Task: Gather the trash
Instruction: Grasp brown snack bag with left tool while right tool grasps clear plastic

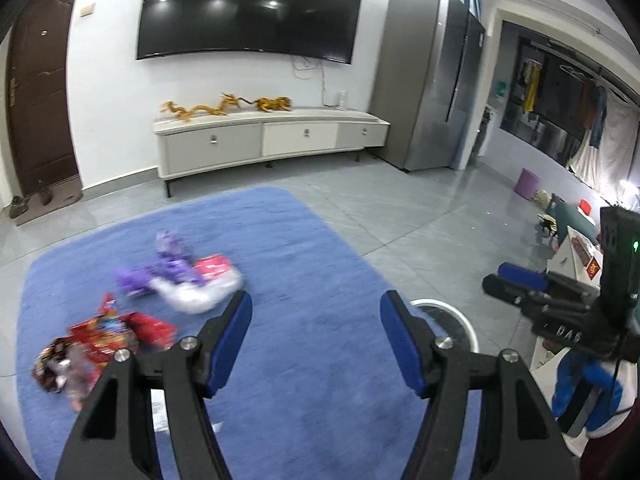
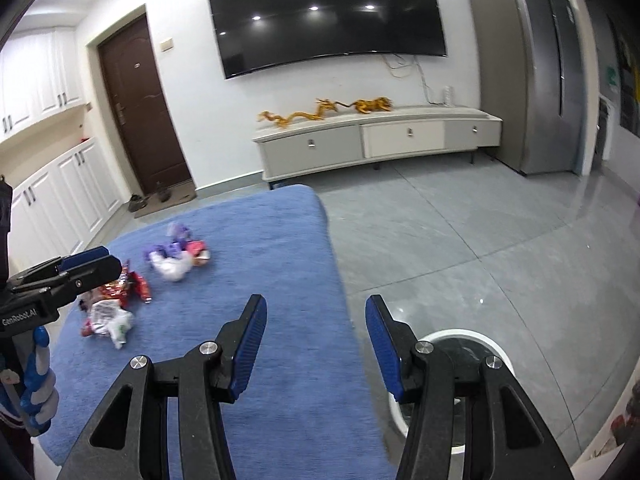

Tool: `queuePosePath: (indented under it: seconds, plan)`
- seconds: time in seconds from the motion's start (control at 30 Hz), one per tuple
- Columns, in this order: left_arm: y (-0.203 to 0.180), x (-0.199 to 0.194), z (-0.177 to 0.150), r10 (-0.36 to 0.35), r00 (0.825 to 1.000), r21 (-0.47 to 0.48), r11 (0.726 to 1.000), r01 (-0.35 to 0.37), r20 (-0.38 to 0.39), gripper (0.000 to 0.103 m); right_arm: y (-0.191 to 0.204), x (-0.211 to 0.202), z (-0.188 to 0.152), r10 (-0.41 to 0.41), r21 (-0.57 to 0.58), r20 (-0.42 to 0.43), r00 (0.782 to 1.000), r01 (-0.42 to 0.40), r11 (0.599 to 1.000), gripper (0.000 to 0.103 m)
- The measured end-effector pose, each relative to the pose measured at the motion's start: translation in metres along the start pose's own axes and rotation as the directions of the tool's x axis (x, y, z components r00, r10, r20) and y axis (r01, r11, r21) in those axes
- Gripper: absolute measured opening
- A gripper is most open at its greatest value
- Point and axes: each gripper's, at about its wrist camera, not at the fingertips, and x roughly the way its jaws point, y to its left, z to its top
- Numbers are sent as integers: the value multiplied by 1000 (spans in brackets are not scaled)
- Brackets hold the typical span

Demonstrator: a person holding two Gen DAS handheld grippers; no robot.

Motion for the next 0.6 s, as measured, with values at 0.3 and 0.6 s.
queuePosePath:
  seconds: [0.3,0.6]
  plan:
    - [89,-24,-28,131,991,-82,988,-132,-14,65,51,31,-1,41,-47,-66,997,-44,998,49]
    - [223,-36,-61,300,949,-197,929,-313,-93,65,101,93,-3,104,-89,-175,979,-121,989,49]
